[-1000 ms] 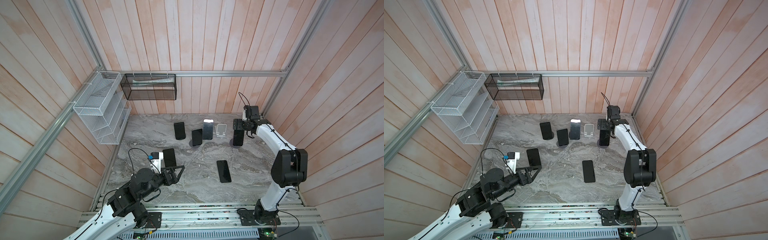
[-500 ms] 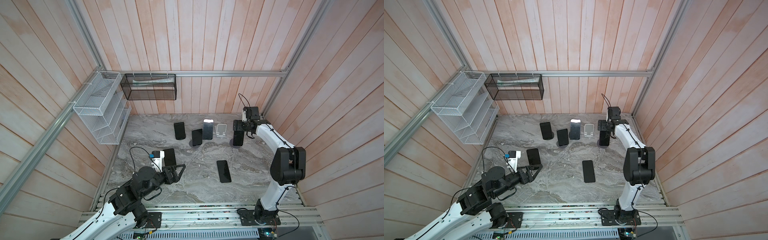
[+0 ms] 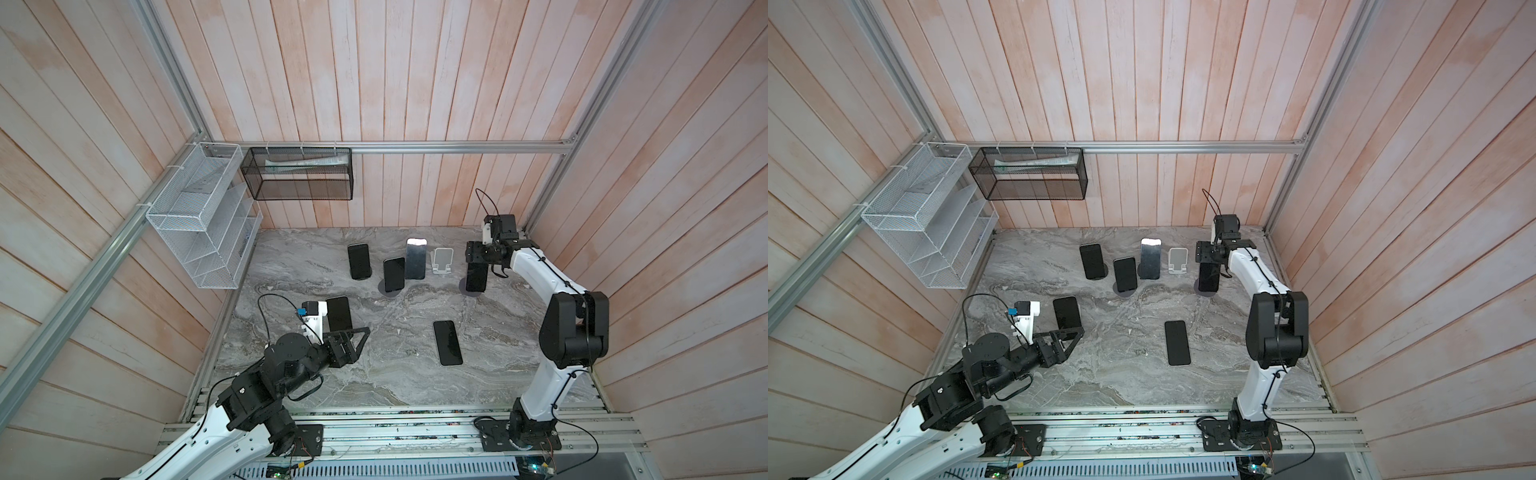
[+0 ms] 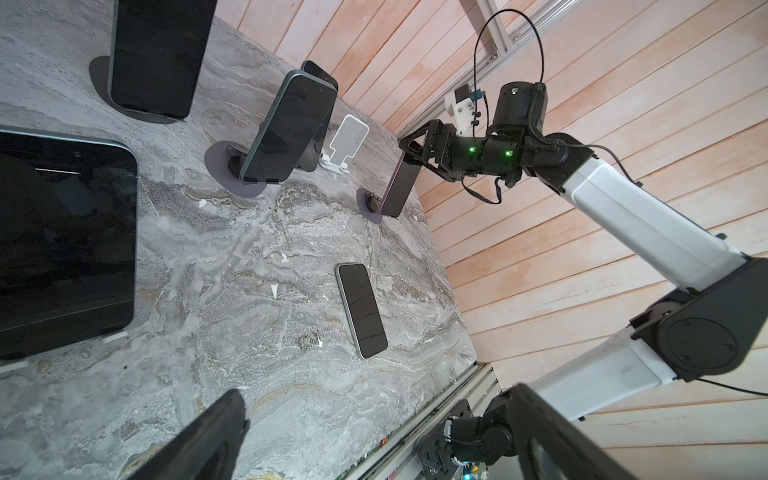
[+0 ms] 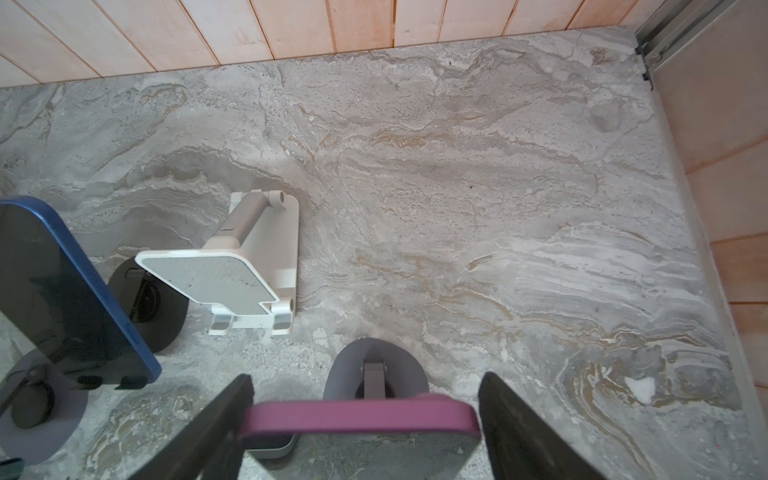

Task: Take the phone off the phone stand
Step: 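Lift the purple-edged phone up off its round stand with the right gripper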

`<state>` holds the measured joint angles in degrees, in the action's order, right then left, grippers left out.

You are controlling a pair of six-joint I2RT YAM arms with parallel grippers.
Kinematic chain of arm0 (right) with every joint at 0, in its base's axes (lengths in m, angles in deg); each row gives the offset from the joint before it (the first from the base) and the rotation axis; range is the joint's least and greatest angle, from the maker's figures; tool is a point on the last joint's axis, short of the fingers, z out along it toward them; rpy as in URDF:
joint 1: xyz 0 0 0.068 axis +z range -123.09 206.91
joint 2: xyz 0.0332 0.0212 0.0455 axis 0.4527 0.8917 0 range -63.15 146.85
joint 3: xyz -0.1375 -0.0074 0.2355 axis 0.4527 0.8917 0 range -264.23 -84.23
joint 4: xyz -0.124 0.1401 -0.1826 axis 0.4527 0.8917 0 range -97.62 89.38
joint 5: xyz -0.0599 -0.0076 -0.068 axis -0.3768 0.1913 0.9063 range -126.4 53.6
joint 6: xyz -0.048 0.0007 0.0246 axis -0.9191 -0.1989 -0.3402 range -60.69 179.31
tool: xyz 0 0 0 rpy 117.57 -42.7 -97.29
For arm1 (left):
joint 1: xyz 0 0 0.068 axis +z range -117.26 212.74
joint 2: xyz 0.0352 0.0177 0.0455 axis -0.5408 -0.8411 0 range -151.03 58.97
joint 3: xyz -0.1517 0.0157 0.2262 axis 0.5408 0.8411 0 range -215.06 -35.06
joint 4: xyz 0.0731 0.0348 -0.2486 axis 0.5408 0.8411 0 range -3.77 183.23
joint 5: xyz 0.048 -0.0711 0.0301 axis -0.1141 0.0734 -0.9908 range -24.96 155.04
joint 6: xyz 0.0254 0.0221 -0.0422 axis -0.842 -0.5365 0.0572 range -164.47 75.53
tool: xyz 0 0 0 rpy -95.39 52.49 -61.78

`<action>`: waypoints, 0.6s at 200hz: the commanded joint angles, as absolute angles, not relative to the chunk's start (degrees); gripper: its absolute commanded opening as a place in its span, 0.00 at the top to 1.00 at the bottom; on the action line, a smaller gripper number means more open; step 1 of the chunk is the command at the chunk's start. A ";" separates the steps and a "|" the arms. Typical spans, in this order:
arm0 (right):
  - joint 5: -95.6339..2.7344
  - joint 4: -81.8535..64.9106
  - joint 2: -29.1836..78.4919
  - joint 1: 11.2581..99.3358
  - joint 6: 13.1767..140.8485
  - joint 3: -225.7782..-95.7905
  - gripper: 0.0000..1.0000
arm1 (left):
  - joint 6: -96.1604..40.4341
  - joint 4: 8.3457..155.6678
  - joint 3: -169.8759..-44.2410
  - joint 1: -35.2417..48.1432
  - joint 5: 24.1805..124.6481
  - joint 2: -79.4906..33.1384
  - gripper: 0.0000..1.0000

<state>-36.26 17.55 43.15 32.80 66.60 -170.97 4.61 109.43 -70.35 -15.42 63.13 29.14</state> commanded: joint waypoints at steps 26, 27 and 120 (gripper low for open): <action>-37.71 16.12 44.52 32.65 66.74 -171.86 0.23 | 4.57 110.18 -71.74 -15.36 61.30 30.61 0.00; -37.71 16.16 44.56 32.68 66.72 -171.95 0.23 | 4.57 110.15 -71.77 -15.35 61.28 30.68 0.00; -34.89 12.25 37.90 33.40 67.88 -167.94 0.41 | 4.66 110.27 -71.80 -15.34 60.28 31.90 0.00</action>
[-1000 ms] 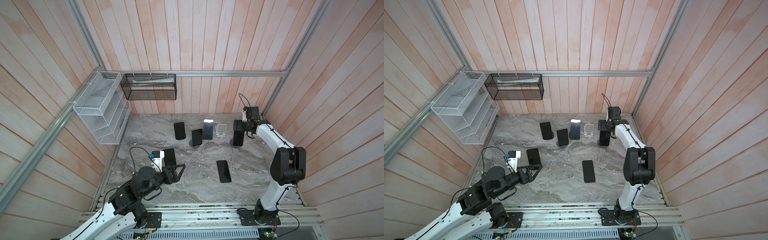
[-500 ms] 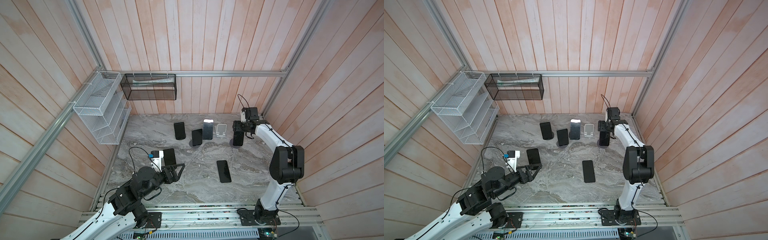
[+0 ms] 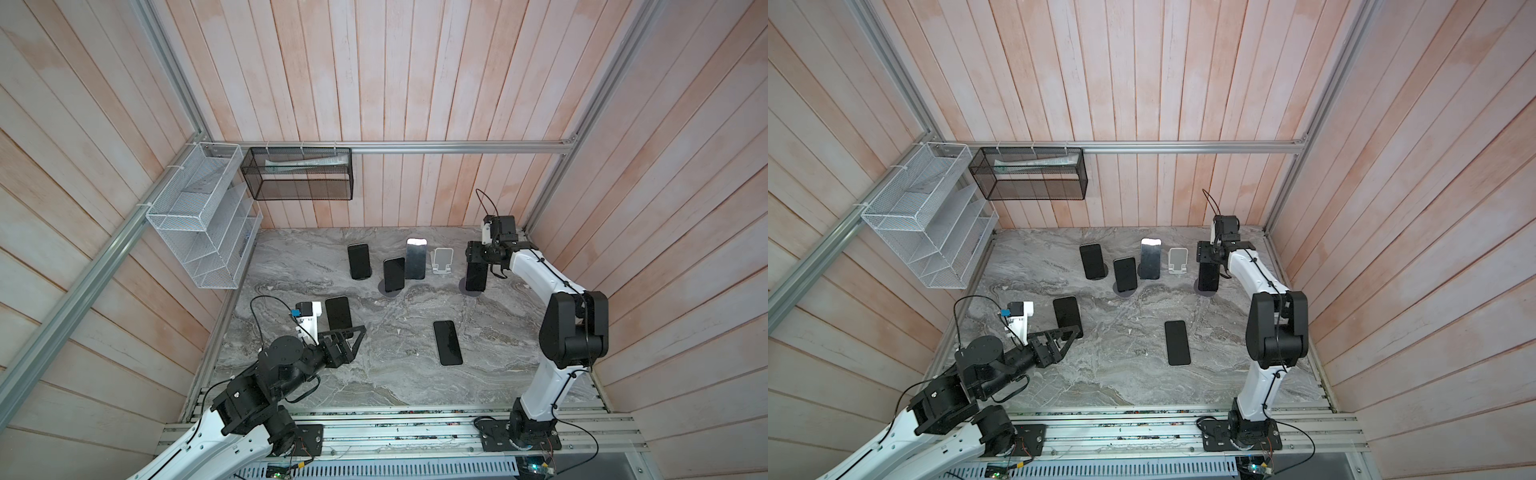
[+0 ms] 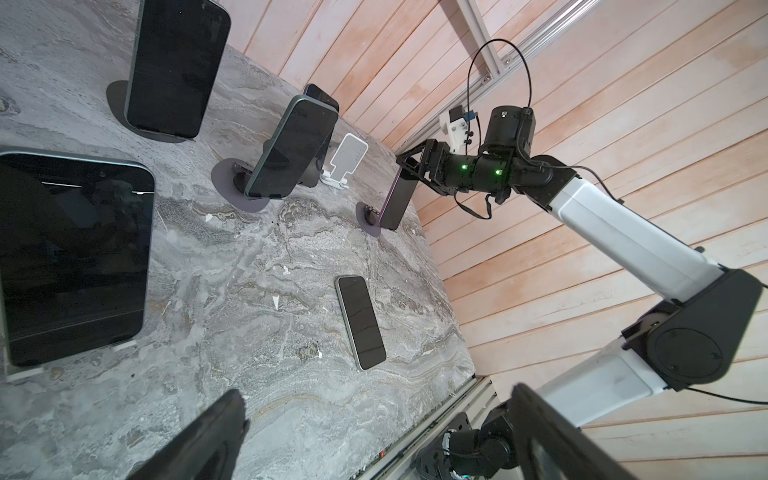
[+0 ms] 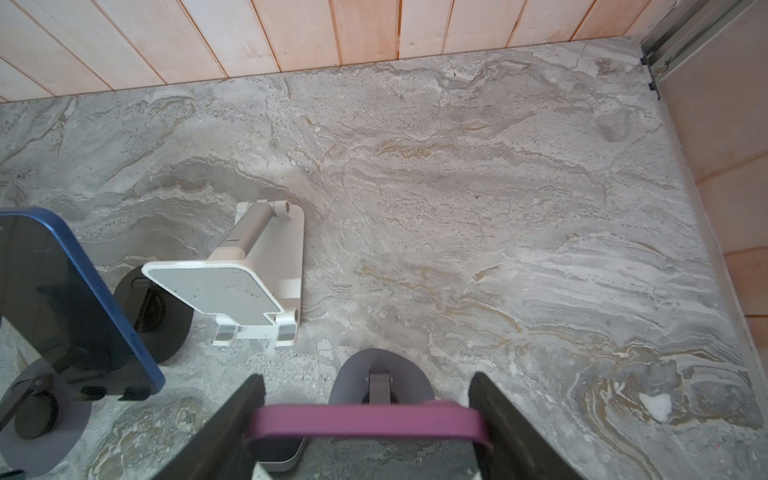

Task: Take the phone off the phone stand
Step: 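Lift the purple-edged phone up off its round stand with the right gripper, then carry the purple-edged phone toward the robot and lower it to the table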

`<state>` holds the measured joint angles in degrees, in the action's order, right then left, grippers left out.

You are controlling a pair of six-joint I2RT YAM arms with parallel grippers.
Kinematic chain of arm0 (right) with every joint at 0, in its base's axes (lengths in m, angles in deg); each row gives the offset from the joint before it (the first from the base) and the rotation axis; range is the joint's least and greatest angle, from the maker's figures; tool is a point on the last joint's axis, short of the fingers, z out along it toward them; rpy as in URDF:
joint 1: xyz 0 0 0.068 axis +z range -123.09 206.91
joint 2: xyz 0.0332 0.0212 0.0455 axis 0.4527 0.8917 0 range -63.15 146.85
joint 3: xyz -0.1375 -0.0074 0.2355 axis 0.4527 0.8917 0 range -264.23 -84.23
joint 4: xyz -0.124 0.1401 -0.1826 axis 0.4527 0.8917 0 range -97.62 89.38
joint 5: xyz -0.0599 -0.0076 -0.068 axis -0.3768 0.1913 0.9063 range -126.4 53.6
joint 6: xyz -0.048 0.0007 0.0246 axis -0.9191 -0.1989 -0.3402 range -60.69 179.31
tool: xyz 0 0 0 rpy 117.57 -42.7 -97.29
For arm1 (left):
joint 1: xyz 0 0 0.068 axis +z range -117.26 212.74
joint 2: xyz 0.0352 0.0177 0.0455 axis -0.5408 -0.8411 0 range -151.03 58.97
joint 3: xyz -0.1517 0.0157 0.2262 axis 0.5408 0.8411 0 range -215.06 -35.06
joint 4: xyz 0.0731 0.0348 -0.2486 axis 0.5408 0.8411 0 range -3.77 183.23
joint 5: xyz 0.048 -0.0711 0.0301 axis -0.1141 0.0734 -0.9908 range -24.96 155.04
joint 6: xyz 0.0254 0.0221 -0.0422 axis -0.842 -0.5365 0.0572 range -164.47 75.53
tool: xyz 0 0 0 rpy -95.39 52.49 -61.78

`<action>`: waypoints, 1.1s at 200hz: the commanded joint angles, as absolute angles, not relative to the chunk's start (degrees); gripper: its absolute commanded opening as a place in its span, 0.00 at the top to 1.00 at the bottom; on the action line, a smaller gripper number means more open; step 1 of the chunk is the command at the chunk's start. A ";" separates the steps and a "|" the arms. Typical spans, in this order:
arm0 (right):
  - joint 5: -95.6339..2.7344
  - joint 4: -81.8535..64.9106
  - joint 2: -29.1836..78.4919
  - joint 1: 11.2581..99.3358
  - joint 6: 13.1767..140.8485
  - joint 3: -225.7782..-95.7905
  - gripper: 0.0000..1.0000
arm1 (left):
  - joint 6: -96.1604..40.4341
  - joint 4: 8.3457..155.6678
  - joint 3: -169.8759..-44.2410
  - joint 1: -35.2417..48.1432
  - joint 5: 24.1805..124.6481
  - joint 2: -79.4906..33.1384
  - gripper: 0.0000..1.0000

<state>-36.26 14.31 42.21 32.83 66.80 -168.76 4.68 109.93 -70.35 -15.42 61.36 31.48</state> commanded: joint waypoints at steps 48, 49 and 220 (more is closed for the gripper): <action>-32.66 12.32 31.93 35.25 68.43 -166.53 0.43 | 4.42 109.52 -72.22 -15.35 60.78 31.47 0.00; -32.73 12.37 31.85 35.30 68.44 -166.51 0.43 | 4.41 109.48 -72.23 -15.34 60.80 31.46 0.00; -20.60 15.31 15.57 52.58 80.73 -159.82 0.46 | 6.53 114.39 -70.16 -15.34 59.12 37.73 0.01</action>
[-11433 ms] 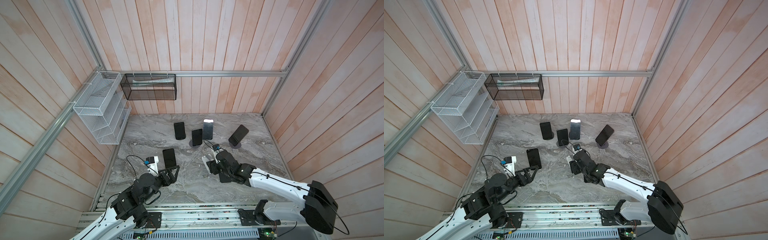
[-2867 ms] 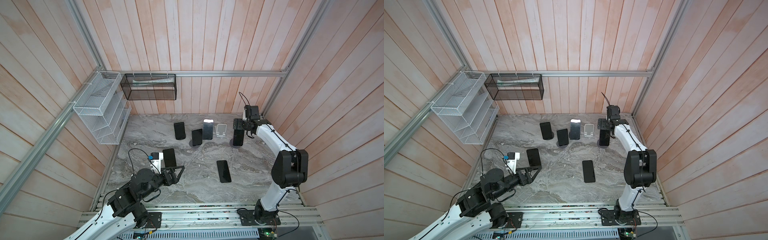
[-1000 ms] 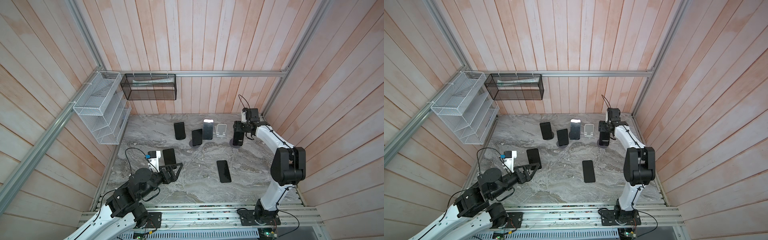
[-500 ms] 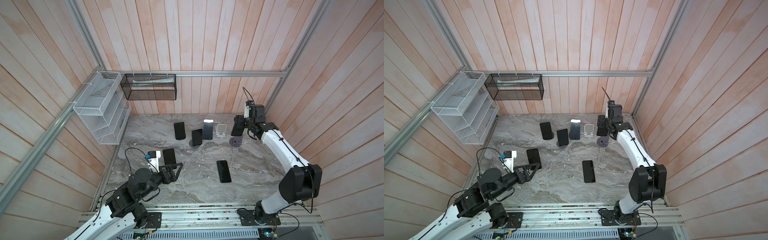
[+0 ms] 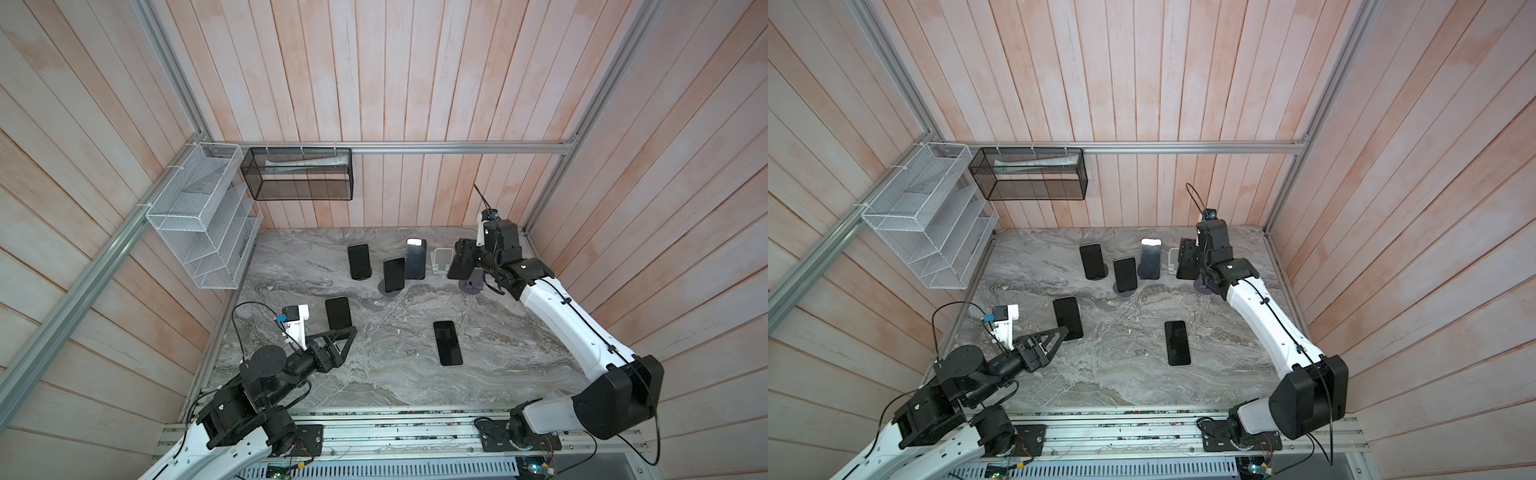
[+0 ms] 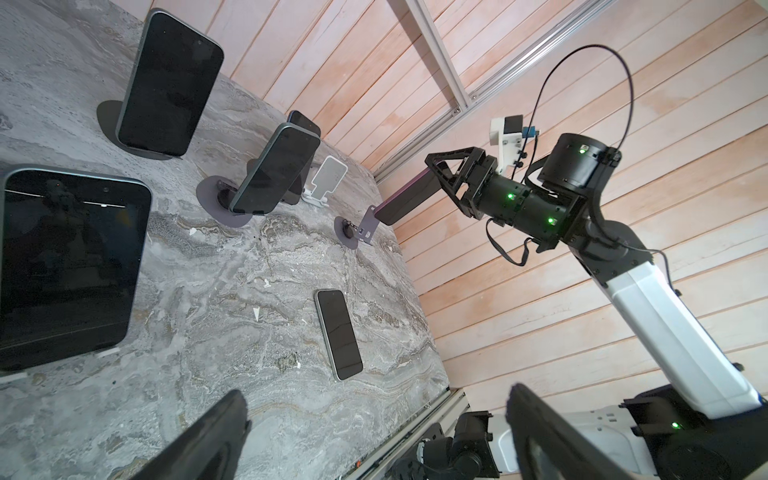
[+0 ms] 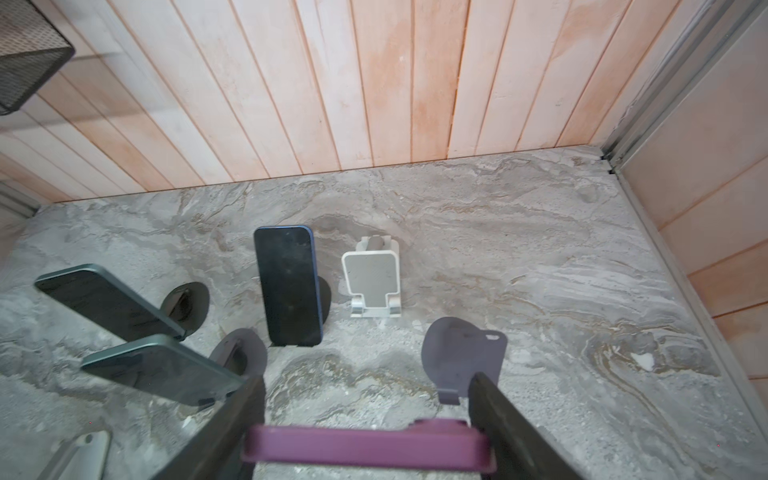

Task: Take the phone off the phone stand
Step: 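Carry the purple-edged phone toward the robot and lower it to the table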

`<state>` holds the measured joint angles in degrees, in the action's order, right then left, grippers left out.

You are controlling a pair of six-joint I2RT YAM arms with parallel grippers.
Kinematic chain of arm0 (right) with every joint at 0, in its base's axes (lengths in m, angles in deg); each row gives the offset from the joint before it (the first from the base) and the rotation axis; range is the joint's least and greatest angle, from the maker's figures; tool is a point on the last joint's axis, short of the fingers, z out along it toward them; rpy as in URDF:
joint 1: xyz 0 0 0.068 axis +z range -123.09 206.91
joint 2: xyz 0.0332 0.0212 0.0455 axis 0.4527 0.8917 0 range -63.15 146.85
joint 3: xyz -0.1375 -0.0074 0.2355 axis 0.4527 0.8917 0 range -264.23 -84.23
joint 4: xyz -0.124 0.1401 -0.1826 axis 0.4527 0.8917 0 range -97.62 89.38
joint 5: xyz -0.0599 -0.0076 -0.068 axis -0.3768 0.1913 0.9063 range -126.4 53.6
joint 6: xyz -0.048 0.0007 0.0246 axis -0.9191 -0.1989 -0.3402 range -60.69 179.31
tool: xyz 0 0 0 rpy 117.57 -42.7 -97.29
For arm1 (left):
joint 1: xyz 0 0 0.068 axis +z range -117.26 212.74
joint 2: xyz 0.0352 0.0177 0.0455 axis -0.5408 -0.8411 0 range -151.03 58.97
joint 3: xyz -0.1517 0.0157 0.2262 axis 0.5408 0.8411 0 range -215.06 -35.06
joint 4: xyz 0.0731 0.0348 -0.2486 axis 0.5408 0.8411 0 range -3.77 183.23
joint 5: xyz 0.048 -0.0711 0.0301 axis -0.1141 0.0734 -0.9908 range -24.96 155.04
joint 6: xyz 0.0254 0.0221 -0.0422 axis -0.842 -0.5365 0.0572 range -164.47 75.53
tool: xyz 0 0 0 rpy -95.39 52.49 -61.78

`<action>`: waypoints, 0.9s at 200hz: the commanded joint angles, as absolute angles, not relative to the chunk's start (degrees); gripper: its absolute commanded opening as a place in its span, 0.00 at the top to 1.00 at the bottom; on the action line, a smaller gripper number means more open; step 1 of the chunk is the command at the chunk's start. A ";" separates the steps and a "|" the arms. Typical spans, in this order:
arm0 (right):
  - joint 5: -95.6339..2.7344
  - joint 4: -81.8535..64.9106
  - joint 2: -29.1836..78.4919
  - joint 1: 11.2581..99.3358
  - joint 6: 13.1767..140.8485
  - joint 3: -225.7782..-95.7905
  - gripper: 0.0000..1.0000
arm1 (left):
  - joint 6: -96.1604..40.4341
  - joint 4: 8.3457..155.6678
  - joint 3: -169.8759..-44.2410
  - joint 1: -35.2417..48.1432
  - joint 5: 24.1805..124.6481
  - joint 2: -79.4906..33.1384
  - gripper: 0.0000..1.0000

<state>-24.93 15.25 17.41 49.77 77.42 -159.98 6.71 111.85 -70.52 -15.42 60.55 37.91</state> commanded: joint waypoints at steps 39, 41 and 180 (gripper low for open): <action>-17.14 19.27 13.67 59.01 83.63 -158.05 0.46 | 6.98 118.86 -70.68 -15.38 56.49 38.98 0.01; -17.02 19.56 13.54 59.28 83.85 -157.99 0.46 | 7.02 118.91 -70.59 -15.35 56.38 39.18 0.01; -6.76 35.34 16.74 89.10 106.25 -155.64 0.48 | 6.96 126.46 -67.89 -15.34 54.52 52.64 0.02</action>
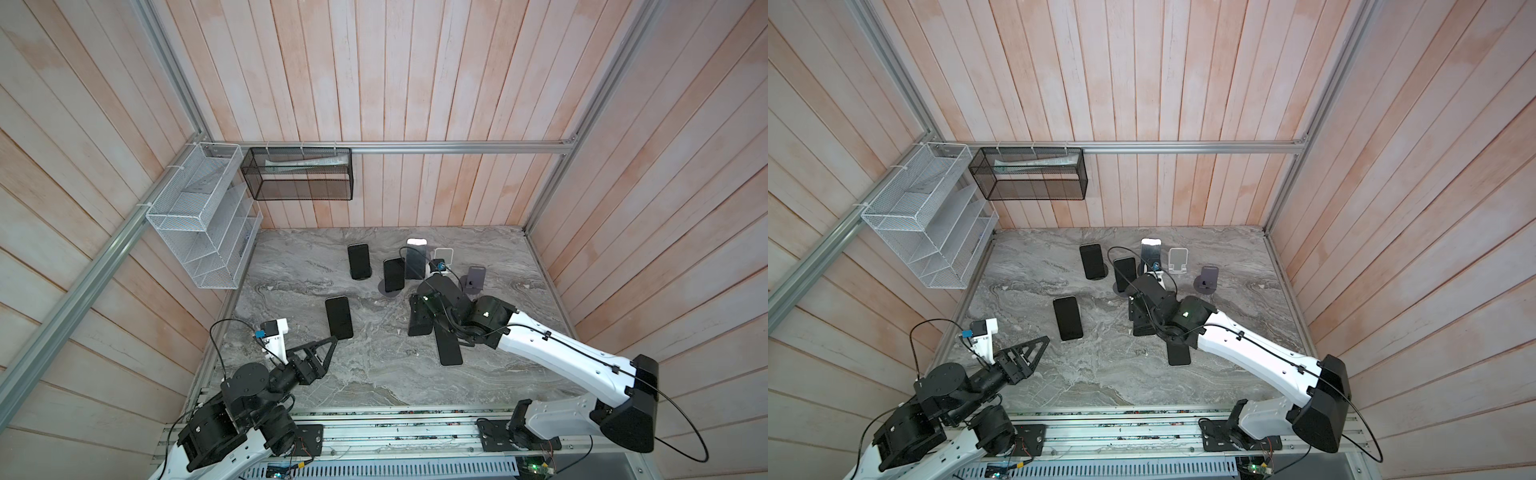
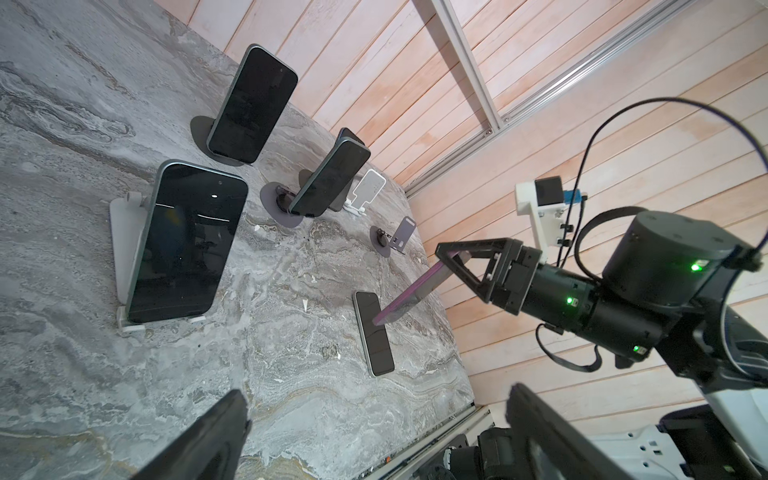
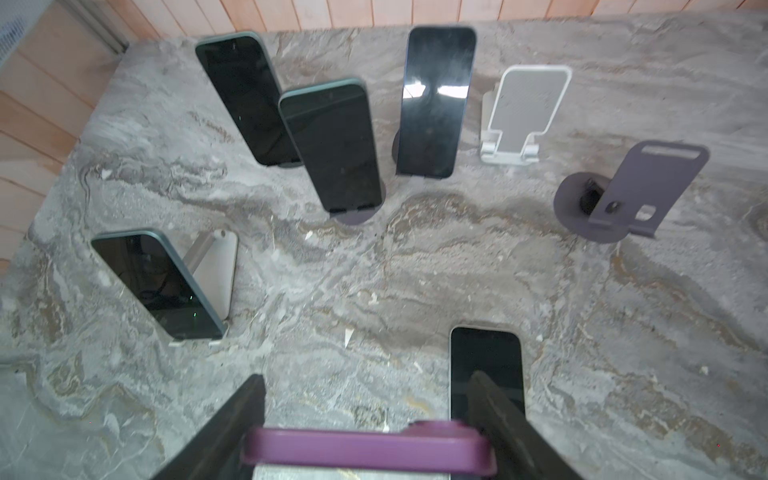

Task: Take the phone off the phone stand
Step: 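Carry the purple-edged phone toward the robot and lower it to the table, then lay the purple-edged phone flat beside the silver phone and release it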

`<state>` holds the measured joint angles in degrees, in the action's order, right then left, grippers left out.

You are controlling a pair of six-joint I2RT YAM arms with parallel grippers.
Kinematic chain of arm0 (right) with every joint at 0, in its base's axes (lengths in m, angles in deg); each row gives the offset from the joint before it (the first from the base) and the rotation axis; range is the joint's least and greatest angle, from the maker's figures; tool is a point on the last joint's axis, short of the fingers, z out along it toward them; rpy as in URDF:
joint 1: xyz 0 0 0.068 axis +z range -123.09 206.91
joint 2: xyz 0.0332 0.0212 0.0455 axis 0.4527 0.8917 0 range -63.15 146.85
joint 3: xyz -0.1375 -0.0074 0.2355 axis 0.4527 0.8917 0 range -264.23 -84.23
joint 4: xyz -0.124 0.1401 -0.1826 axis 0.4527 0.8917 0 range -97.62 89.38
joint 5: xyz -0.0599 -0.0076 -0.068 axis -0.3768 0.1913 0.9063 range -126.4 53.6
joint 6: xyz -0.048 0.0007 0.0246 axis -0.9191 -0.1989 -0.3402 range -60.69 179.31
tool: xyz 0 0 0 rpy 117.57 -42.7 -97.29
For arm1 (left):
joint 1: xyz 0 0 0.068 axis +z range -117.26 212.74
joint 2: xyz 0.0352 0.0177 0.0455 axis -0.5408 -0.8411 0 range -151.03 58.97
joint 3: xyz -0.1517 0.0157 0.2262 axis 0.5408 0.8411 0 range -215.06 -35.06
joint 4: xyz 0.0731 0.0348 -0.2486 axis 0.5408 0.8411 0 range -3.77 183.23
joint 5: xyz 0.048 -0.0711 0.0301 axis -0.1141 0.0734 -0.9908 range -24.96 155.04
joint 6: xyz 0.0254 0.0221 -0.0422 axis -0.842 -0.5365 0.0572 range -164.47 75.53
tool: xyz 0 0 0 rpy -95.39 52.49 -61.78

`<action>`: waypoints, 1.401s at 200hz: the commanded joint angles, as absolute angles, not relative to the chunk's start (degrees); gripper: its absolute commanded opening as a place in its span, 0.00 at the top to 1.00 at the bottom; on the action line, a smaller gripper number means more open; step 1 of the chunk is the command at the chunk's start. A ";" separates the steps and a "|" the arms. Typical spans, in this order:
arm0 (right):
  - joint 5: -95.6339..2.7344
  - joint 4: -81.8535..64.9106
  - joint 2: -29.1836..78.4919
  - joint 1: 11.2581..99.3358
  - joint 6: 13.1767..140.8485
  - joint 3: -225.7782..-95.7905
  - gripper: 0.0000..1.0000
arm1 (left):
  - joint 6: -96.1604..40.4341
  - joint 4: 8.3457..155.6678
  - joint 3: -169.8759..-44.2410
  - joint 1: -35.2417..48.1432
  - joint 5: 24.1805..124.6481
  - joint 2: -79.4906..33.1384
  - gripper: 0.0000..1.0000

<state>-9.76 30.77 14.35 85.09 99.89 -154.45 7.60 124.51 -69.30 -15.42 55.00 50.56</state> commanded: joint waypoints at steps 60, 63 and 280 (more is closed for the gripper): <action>-9.19 36.68 22.32 94.80 113.92 -153.63 0.48 | 7.77 127.63 -67.02 -15.39 55.57 55.39 0.01; -9.22 36.60 22.43 94.77 114.16 -153.47 0.48 | 7.88 127.54 -66.97 -15.35 55.63 55.41 0.01; -16.93 20.29 30.37 82.94 103.19 -144.48 0.47 | 10.64 131.16 -68.42 -15.39 51.64 54.78 0.01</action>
